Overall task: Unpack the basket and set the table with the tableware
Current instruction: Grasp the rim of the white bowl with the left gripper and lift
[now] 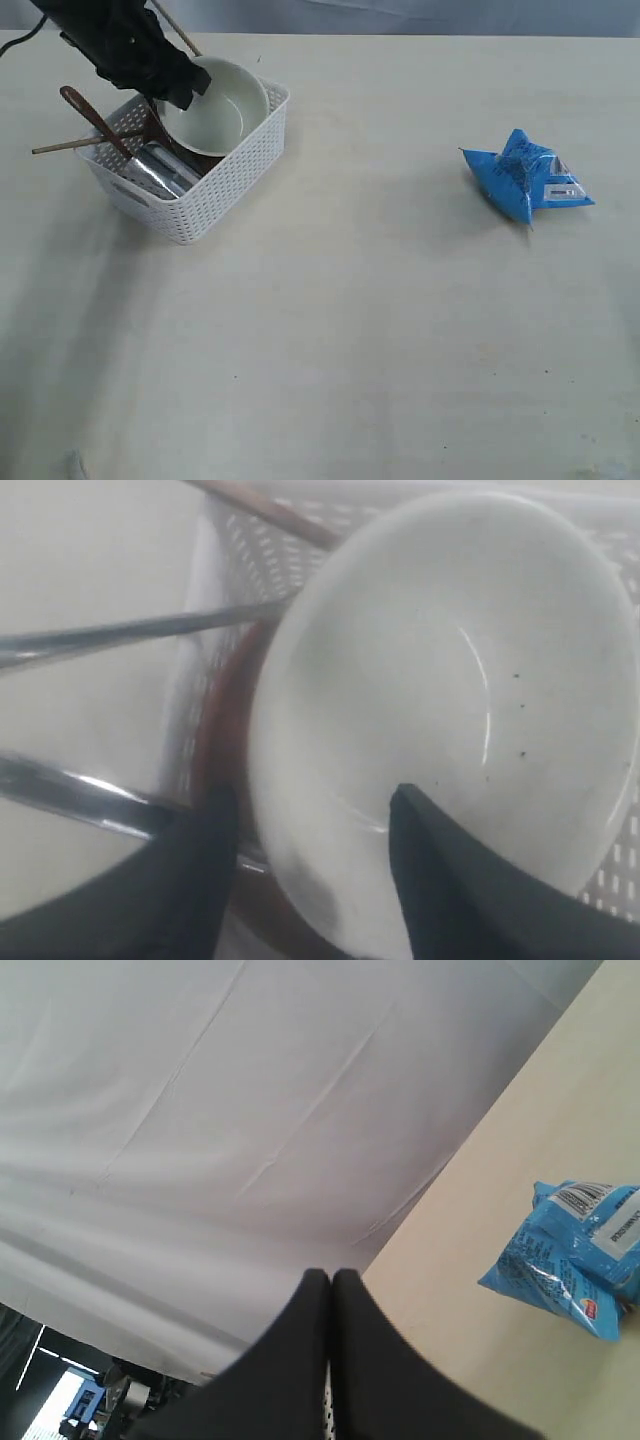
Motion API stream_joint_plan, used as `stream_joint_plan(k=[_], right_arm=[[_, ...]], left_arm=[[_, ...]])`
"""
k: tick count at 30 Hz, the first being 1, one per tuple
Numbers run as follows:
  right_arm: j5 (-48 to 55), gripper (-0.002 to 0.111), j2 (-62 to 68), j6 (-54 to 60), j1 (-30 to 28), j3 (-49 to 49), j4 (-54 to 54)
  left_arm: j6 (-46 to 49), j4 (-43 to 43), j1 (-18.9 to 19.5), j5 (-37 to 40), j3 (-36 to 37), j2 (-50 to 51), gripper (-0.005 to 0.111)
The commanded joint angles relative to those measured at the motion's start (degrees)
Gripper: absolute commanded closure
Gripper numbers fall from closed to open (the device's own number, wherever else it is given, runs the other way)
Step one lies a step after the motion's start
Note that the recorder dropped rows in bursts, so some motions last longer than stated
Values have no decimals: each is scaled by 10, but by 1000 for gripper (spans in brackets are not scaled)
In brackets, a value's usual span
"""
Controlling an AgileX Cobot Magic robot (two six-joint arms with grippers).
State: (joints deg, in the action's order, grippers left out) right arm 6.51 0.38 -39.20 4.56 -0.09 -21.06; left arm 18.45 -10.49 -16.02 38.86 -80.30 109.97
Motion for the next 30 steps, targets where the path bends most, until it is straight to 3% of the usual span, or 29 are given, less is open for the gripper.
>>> stream_joint_plan(k=[1,6,8,13,30], right_arm=[[2,109,-4,0,-3,1,4],[2,109,-4,1,-3,1,4],[2,109,-4,1,-3,1,4],[2,109,-4,11,-3,1,4],[2,109,-4,11,-3,1,4]], left_arm=[[-6,-22,2,-14,-4,7,61],[-6,-22,2,-14,-4,18,71],[-6,-22,2,-18,-4,18,86],[-6,-22,2,-24,-4,18,107],[-6,-22,2,-19,-4,6,107]])
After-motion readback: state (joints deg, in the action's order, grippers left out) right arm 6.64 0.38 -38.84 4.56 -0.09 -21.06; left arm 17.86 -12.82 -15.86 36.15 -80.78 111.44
